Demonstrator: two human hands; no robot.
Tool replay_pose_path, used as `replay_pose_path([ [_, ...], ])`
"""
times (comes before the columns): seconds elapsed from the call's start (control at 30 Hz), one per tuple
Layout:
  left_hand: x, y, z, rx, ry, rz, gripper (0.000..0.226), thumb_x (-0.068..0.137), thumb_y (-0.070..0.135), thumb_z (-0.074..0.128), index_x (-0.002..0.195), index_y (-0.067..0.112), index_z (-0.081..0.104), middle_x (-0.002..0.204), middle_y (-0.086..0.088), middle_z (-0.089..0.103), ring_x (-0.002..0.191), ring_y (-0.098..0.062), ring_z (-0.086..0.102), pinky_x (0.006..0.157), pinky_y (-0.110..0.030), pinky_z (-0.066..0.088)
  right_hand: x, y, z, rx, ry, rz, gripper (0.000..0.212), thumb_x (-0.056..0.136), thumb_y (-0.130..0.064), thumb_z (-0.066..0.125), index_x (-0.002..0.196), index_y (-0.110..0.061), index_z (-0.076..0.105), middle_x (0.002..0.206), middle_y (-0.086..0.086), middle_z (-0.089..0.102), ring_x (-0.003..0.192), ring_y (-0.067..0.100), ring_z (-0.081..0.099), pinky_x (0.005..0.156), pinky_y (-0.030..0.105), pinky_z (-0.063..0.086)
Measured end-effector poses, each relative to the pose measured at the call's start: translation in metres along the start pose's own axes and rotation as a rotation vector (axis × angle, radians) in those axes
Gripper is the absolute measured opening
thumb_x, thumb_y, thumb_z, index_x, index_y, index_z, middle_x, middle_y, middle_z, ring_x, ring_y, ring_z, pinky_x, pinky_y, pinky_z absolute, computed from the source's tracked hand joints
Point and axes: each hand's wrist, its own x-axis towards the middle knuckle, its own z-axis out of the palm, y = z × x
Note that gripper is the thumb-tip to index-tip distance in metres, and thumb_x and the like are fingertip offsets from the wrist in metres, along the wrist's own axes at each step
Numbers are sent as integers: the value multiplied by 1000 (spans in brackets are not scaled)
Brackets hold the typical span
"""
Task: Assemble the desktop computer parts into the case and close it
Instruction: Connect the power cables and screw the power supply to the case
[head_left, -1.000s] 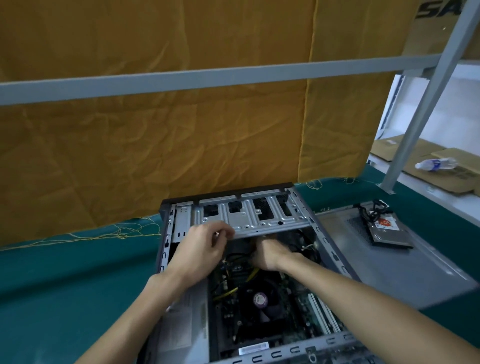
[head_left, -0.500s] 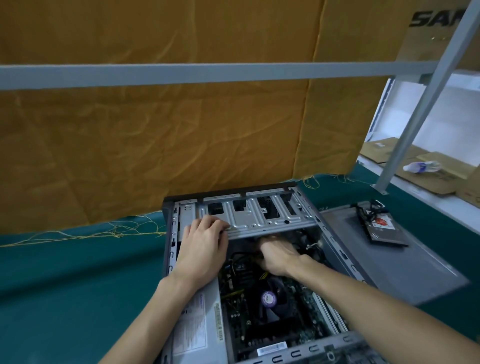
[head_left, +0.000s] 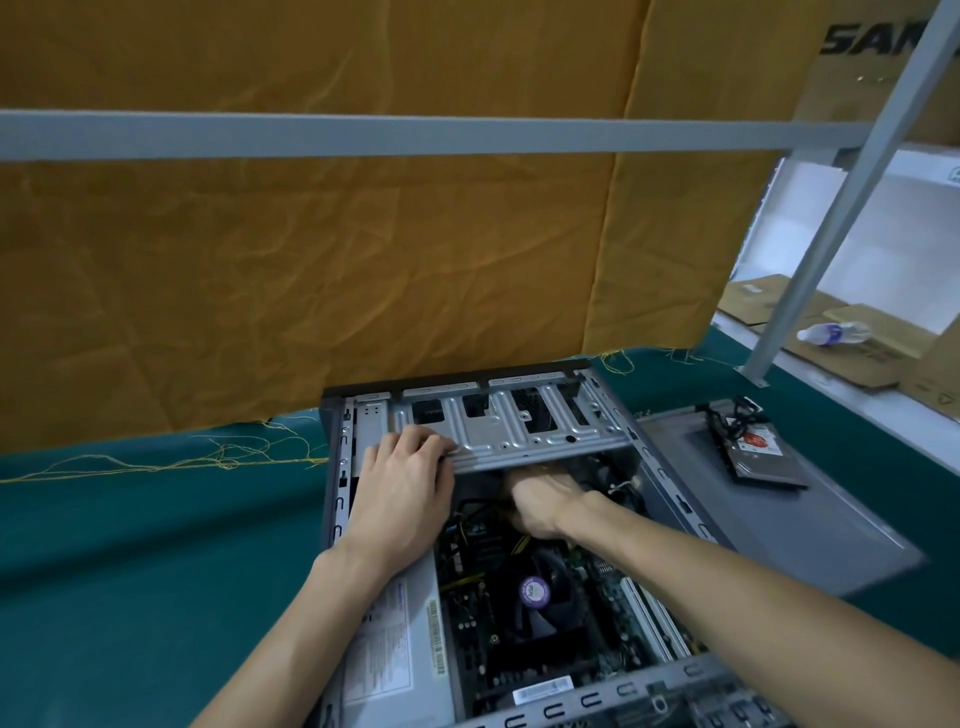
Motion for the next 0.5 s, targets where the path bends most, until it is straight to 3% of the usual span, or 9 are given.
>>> replay_pose_path([
  [0.2, -2, 1, -1, 6, -13, 1, 29, 106, 30, 44, 125, 25, 64, 124, 5, 58, 112, -22, 53, 95, -36, 37, -2, -1, 2, 0, 17, -11, 28, 91, -2, 61, 118, -1, 66, 119, 20, 67, 105, 38, 67, 89, 39, 56],
  [0.3, -1, 1, -3, 11, -8, -1, 28, 105, 29, 45, 125, 24, 65, 124, 4, 58, 112, -23, 53, 95, -36, 38, -6, 2, 6, 116, 9, 10, 31, 97, -17, 62, 126, -7, 62, 127, 16, 65, 113, 36, 64, 93, 37, 53],
  [0.37, -3, 2, -3, 10, -12, 2, 28, 105, 29, 45, 124, 24, 65, 123, 4, 59, 111, -23, 54, 95, -37, 38, -11, 10, 8, 323, -50, 25, 34, 102, -35, 58, 130, -16, 61, 128, 9, 63, 114, 30, 62, 95, 36, 50],
  [0.43, -3, 3, -3, 16, -19, 14, 28, 105, 28, 46, 124, 24, 65, 123, 4, 59, 111, -24, 54, 95, -37, 39, -17, 20, 5, 517, -67, 61, 26, 105, -41, 48, 106, -22, 66, 107, 1, 64, 93, 18, 62, 87, 33, 47],
  [0.5, -1, 1, -3, 15, -22, 9, 27, 104, 28, 47, 123, 23, 66, 122, 3, 59, 111, -24, 55, 95, -38, 39, -21, 32, 1, 538, -50, 118, 30, 107, -34, 42, 82, -22, 55, 88, -3, 55, 79, 12, 54, 80, 33, 43],
])
